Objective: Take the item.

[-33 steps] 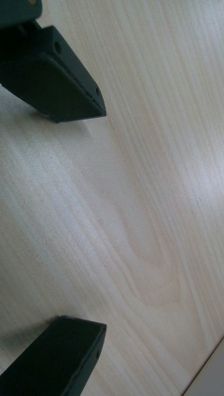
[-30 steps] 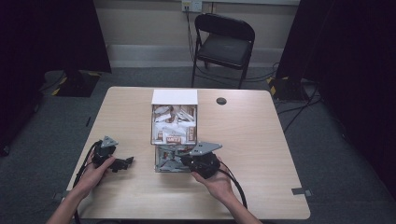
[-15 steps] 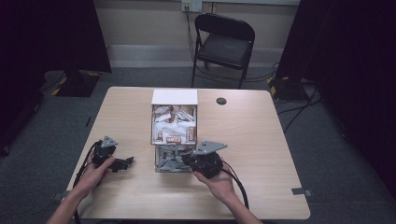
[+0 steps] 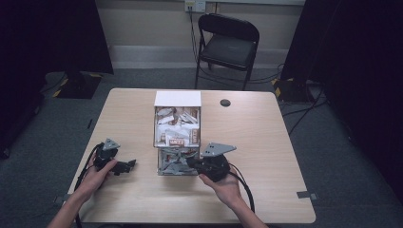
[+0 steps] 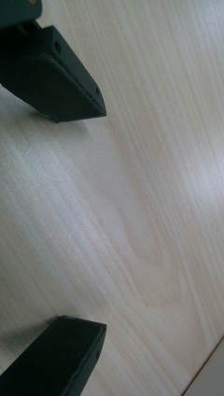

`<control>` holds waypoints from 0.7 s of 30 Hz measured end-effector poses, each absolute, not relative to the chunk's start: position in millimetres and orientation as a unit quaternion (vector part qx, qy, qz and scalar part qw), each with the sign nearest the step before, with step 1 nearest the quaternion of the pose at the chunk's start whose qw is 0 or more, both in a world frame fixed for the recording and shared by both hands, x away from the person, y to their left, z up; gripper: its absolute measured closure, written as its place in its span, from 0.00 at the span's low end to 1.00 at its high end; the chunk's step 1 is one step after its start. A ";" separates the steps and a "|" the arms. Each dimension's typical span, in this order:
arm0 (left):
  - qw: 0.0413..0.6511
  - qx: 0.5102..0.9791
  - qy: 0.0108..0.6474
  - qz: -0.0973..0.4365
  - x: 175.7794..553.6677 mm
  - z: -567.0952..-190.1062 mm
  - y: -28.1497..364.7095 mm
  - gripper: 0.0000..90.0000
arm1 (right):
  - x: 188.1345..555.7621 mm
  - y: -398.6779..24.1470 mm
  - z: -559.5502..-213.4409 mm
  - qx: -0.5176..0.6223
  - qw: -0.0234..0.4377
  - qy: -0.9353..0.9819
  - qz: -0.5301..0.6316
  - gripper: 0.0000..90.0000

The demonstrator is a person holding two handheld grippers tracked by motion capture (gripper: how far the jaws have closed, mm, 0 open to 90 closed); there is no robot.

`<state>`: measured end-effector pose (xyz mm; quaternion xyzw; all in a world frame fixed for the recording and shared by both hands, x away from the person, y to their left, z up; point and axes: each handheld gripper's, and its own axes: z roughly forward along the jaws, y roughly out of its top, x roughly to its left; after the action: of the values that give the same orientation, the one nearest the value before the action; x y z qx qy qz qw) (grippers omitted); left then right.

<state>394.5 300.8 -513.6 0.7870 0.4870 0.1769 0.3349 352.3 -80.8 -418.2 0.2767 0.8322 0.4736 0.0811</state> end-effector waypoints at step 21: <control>0.335 0.787 0.487 0.177 394.4 -513.6 300.8 0.00 | 327.7 -100.6 -399.3 0.266 0.103 0.817 0.501 0.99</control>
<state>394.4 300.8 -513.6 0.7870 0.4871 0.1769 0.3349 327.7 -100.6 -399.3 0.2659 0.8173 0.5009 0.1026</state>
